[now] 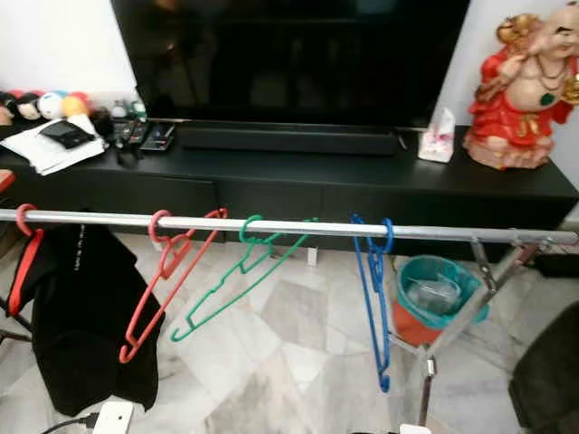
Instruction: Hang hanger
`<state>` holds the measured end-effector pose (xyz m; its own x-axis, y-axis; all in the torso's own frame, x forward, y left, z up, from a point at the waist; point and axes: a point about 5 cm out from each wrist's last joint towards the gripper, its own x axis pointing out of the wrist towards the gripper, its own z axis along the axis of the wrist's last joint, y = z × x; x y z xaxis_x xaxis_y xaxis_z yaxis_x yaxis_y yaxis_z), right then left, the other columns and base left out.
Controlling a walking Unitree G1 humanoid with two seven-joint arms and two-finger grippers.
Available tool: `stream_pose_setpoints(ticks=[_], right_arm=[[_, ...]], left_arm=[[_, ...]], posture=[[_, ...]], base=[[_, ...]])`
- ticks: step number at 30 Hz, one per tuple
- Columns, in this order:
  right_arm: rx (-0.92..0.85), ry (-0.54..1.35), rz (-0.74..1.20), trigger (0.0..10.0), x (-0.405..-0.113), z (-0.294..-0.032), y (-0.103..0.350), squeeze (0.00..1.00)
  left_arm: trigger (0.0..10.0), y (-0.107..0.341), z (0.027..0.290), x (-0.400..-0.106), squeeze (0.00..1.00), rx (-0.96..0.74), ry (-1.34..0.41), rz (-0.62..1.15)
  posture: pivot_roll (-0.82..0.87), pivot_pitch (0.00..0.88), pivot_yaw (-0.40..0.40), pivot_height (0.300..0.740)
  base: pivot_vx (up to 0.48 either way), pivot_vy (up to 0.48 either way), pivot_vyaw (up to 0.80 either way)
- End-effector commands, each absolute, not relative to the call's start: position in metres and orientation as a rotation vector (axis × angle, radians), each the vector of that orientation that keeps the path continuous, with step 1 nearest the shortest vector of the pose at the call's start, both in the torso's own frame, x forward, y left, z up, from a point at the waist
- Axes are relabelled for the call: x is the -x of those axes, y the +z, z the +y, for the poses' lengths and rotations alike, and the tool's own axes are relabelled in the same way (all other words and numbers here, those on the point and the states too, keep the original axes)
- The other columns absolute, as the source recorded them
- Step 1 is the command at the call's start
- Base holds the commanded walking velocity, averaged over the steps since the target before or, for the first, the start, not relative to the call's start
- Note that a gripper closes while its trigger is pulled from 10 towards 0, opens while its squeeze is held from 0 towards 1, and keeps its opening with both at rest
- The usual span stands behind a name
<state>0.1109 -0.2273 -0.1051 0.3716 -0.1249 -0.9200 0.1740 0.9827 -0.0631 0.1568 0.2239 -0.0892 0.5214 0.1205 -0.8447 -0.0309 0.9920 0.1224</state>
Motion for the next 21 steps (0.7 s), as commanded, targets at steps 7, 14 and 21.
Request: stream_pose_setpoints(ticks=[7, 14, 21], right_arm=[[-0.057, -0.196, 1.174, 10.0, -0.1110, -0.2267, -0.1052, 0.00], [-0.060, -0.198, 1.173, 10.0, -0.1111, -0.2264, -0.1053, 0.00], [-0.061, -0.196, 1.178, 10.0, -0.1108, -0.2264, -0.1054, 0.00]], left_arm=[[10.0, -0.0902, 0.2260, -0.1536, 0.00, -0.108, 0.087, 1.036], [10.0, -0.0906, 0.2249, -0.1530, 0.00, -0.101, 0.082, 1.035], [10.0, -0.0908, 0.2249, -0.1523, 0.00, -0.096, 0.083, 1.035]], posture=[[0.05, 0.000, 0.016, 0.740], [0.05, 0.000, 0.018, 0.740], [0.05, 0.000, 0.016, 0.740]], base=[[0.000, 0.000, 0.00], [0.000, 0.000, 0.00], [0.000, 0.000, -0.09]])
